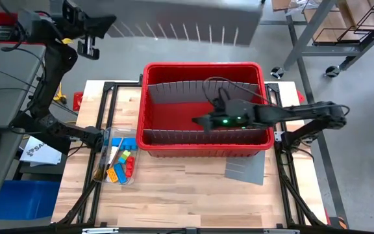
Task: Sort Items/Unsort Items
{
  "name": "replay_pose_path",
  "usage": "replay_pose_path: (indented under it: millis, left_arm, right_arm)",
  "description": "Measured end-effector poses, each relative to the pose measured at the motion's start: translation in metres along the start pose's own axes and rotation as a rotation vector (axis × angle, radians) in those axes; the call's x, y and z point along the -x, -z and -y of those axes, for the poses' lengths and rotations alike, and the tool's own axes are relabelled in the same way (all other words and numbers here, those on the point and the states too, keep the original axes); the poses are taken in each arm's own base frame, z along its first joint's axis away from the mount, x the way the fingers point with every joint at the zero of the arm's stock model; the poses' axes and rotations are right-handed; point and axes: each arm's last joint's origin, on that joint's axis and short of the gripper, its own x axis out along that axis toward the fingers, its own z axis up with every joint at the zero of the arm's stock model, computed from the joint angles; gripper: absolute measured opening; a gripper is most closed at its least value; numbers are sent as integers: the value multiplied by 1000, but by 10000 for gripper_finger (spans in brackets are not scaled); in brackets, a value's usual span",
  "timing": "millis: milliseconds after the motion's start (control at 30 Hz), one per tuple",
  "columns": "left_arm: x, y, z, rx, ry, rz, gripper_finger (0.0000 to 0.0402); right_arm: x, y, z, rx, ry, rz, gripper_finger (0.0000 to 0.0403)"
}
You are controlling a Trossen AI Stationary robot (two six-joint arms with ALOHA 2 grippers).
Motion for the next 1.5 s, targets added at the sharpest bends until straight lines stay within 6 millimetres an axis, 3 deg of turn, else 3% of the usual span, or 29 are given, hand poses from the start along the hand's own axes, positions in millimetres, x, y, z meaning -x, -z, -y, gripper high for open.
replay_pose_path:
  millis: [267, 400, 533, 667, 833, 967, 1167, 1333, 1500]
  left_arm:
    - [6, 1, -11, -71, -202, 19, 0]
    - [7, 5, -14, -48, -244, -2, 0]
    - [8, 11, -16, -17, -255, -42, 0]
    - [8, 13, -16, -12, -255, -59, 0]
    - [8, 15, -17, 6, -260, -73, 0]
    - [8, 16, -17, 16, -263, -81, 0]
    - [7, 16, -16, -6, -255, -78, 0]
    - [5, 17, -15, 12, -258, -77, 0]
    - [6, 18, -16, 30, -266, -86, 0]
  right_arm:
    - [-72, 8, 7, -136, -112, 77, 0]
    - [-99, 1, -17, -85, -194, 16, 0]
    - [-106, -1, -46, 90, -150, -220, 0]
    - [-74, 12, -69, 259, 87, -468, 0]
    - [-1, 42, -100, 265, 330, -652, 0]
    - [55, 83, -124, 139, 438, -690, 0]
    - [120, 150, -127, -50, 717, -566, 0]
    - [134, 184, -103, -113, 834, -460, 0]
    - [112, 193, -64, -66, 980, -352, 0]
